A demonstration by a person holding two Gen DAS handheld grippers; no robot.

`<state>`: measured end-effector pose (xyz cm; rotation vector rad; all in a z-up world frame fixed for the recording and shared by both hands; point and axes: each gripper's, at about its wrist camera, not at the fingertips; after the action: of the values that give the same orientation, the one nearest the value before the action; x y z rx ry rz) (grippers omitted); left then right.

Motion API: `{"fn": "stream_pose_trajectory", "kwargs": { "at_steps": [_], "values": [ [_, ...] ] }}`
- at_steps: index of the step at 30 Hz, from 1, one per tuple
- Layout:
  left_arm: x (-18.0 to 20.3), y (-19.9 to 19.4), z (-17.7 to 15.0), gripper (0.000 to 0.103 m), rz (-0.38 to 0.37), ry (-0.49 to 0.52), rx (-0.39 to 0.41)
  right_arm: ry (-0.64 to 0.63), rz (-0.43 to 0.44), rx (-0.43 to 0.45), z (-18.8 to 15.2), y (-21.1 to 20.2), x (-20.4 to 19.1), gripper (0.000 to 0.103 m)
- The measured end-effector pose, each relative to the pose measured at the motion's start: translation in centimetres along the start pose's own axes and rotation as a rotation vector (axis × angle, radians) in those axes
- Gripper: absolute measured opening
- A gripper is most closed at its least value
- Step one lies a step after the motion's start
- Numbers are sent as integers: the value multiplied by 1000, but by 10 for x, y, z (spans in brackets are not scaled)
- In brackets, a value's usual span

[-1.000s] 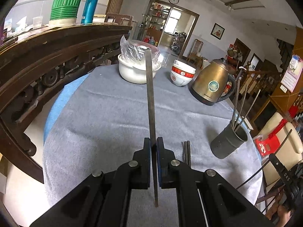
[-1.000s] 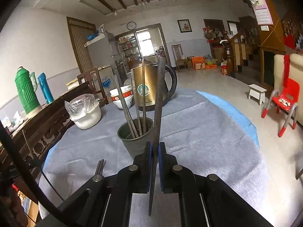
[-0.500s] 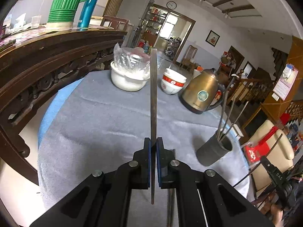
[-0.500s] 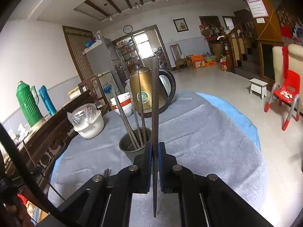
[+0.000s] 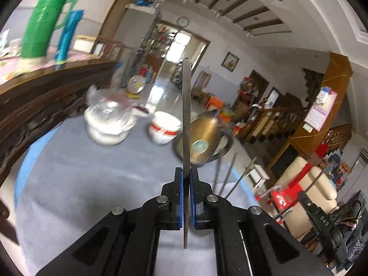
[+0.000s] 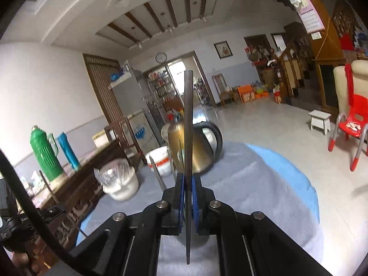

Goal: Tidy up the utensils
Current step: 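Lower both chopsticks into the grey holder and open both grippers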

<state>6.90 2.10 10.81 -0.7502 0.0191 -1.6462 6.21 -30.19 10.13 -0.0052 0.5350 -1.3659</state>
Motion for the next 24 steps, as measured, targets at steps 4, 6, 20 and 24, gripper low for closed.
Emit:
{"fn": "stream_pose_trajectory", "kwargs": {
  "at_steps": [4,6,20,24],
  "values": [
    [26,29,11,5,-27,5,15,0,10,28,18,18,-2,7],
    [38,47,11,5,-30,13,10,2,10,30,23,32,-2,7],
    [62,115,-18,5,45,97,-42,-51,-24,-67,3,110,6,7],
    [60,125,-23,6,58,109,-60,-60,-17,-105,-8,123,7,7]
  ]
}}
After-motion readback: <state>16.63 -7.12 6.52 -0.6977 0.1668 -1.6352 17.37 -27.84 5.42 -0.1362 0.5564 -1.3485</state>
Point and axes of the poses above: each gripper's, at about its wrist camera, not at the fingertips, and y roughly the way its jaws point, x to its right, z to its top, and after that the axes turned 1 degree about -y, right-handed
